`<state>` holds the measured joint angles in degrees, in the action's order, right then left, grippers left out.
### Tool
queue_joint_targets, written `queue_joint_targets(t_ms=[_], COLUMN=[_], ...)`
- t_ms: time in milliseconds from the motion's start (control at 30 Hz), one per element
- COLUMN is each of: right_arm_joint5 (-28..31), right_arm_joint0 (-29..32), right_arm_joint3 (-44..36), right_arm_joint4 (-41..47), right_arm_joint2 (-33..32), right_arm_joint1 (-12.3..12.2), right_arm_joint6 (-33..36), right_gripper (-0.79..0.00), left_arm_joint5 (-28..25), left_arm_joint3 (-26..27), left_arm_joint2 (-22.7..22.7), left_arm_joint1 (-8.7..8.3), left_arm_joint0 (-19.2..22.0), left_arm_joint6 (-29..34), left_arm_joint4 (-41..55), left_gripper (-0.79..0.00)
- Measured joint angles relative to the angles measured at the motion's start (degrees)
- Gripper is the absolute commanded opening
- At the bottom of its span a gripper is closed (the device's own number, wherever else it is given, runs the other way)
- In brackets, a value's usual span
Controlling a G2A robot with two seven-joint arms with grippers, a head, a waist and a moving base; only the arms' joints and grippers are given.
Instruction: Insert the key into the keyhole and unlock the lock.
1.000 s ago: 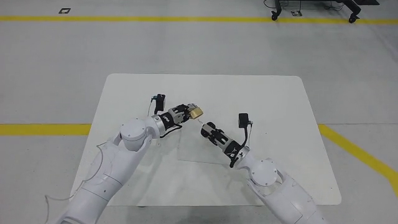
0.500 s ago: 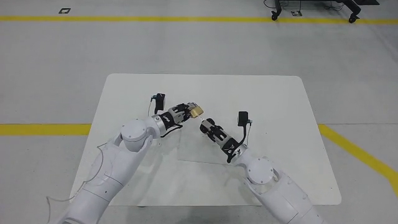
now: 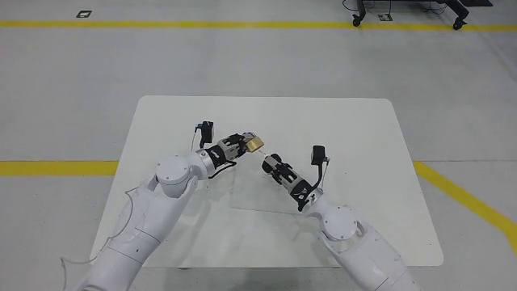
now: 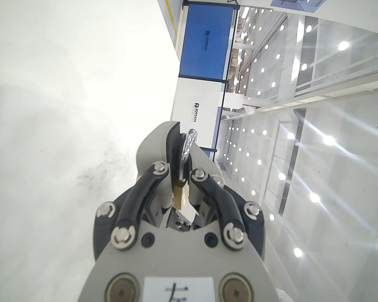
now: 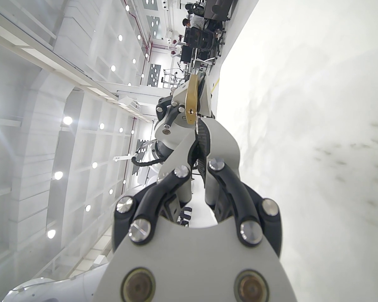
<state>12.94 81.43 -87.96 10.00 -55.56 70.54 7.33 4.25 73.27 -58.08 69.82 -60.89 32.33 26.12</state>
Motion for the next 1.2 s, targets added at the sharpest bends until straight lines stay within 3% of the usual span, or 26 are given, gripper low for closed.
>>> queue_joint_targets(t_ms=[1200], right_arm_joint5=[0.34], right_arm_joint0=[0.05], right_arm_joint3=[0.29], right_arm_joint4=[-2.03], right_arm_joint2=[-0.61], right_arm_joint1=[1.71], right_arm_joint6=[-0.30], right_gripper=[-0.785], left_arm_joint5=[-0.38], left_arm_joint3=[-0.10], left_arm_joint2=[-0.81], left_arm_joint1=[0.69], left_arm_joint0=[-0.34], left_arm_joint6=[1.65], left_arm_joint4=[-3.58], left_gripper=[-0.785])
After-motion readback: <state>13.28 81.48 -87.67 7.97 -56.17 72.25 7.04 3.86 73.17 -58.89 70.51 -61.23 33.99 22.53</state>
